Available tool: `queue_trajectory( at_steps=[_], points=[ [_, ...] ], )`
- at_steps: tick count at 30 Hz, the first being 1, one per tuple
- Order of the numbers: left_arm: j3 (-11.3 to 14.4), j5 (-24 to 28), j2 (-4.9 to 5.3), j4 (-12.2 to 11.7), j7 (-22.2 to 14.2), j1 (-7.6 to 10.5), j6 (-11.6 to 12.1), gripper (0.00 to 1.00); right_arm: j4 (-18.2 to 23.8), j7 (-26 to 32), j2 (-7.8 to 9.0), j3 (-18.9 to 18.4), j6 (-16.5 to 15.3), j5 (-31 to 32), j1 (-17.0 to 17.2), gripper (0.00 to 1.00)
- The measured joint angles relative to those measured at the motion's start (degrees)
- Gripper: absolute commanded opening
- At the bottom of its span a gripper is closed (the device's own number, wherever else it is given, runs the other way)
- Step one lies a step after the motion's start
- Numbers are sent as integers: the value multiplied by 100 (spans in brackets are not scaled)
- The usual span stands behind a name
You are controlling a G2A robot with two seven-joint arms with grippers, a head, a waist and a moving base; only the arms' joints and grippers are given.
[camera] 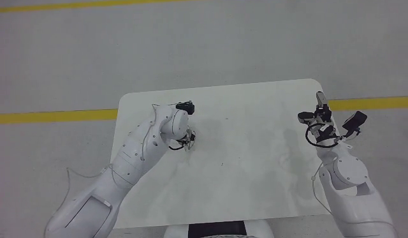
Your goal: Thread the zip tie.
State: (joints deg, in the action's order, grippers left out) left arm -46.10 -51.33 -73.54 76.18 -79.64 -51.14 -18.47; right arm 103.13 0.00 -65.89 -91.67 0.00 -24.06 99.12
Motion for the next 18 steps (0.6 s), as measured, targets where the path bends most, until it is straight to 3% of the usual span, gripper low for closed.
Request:
queue_trajectory(
  at_steps=[8, 14, 18],
  points=[
    [-56, -20, 67, 128, 0, -22, -25, 0, 0, 0, 0, 0, 0, 0, 0, 100],
    [-170, -323, 177, 581, 1, -205, 20, 0, 0, 0, 0, 0, 0, 0, 0, 100],
    [-320, -586, 302, 1036, 0, -439, 134, 0, 0, 0, 0, 0, 0, 0, 0, 100]
  ],
)
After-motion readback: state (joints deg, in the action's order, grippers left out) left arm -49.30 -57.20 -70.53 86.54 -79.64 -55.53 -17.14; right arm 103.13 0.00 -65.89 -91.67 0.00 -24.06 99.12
